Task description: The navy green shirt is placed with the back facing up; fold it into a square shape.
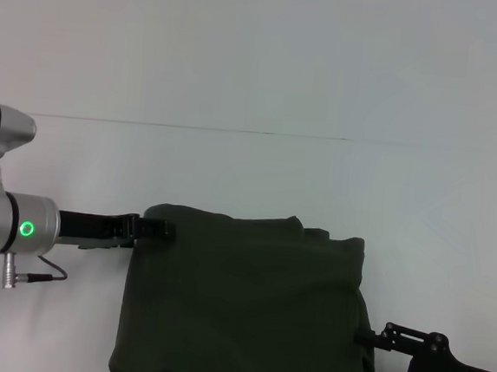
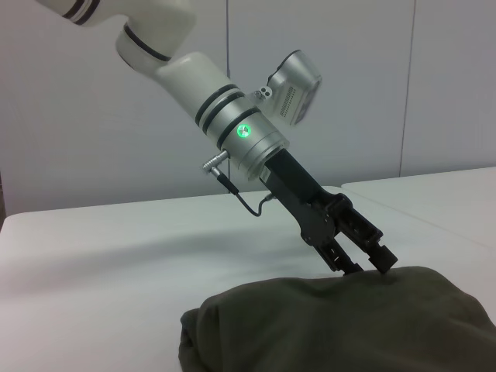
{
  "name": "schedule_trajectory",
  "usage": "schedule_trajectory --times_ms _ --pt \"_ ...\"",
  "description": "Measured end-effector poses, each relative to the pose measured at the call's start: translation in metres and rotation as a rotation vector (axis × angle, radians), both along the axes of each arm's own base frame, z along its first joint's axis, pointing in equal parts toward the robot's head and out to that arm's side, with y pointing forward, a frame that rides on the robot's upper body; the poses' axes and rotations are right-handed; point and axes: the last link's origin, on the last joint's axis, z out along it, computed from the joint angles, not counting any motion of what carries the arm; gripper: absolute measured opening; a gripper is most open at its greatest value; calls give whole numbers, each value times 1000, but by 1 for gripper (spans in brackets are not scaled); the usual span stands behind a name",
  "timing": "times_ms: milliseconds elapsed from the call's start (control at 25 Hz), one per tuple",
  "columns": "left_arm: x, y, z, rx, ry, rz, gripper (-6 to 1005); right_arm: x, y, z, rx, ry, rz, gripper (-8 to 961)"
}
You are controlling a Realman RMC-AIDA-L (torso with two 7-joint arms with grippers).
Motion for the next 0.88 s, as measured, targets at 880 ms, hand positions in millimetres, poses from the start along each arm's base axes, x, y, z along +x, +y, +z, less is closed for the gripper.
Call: schedule_trajectory --times_ms 880 --pt "15 -4 -18 -34 -4 -63 690 -1 0 -1 -4 5 -5 670"
